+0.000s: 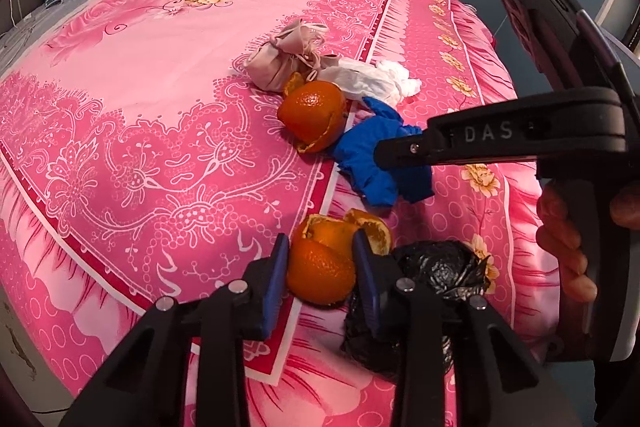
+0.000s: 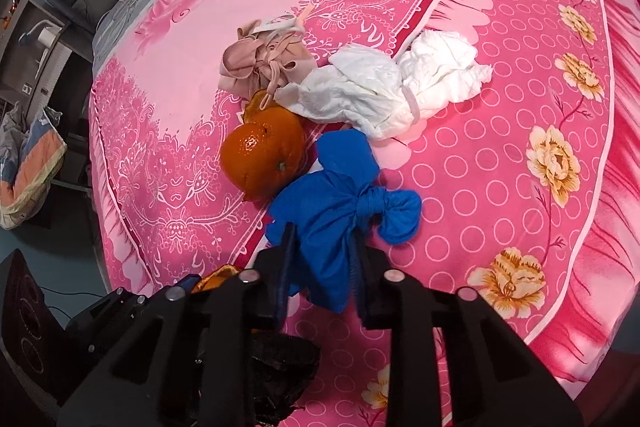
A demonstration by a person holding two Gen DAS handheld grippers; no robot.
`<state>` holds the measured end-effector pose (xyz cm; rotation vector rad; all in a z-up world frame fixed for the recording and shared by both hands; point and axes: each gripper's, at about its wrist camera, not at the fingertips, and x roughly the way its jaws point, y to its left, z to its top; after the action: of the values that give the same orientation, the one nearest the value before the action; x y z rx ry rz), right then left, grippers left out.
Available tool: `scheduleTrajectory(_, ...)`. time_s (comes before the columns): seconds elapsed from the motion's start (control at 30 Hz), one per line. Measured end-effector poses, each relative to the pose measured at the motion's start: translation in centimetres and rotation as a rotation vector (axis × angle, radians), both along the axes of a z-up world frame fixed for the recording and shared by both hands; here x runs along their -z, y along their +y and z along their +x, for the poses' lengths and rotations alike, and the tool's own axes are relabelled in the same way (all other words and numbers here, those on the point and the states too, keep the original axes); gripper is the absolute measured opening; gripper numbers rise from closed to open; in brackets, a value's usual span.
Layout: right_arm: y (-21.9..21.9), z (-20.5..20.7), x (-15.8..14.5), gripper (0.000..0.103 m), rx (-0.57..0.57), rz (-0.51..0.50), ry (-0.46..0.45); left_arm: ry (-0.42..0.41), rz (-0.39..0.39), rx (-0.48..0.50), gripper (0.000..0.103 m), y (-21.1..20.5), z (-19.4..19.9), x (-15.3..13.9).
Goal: Collect trash
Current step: 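Grasp the orange peel with the left gripper while the right gripper grasps the blue cloth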
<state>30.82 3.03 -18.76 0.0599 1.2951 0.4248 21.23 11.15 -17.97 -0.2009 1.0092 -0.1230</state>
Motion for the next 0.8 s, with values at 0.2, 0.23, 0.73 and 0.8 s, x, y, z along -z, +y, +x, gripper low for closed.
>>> scheduleTrajectory(0.2, -0.3, -0.3, -0.8, 0.01, -0.001, 0.019, -0.016, -0.002, -0.009, -0.008, 0.03, 0.4, -0.3, -0.3)
scheduleTrajectory(0.23, -0.4, -0.4, -1.2, 0.009, 0.001, 0.025, -0.025, -0.003, -0.008, -0.011, 0.03, 0.5, -0.4, -0.4)
scheduleTrajectory(0.73, -2.4, -4.1, -8.0, 0.009, -0.014, 0.109, -0.142, -0.027, -0.001, -0.123, 0.03, 3.7, -1.8, -2.2)
scheduleTrajectory(0.8, -2.7, -4.7, -8.6, 0.009, -0.02, 0.112, -0.153, -0.035, 0.012, -0.145, 0.03, 4.3, -1.9, -2.5)
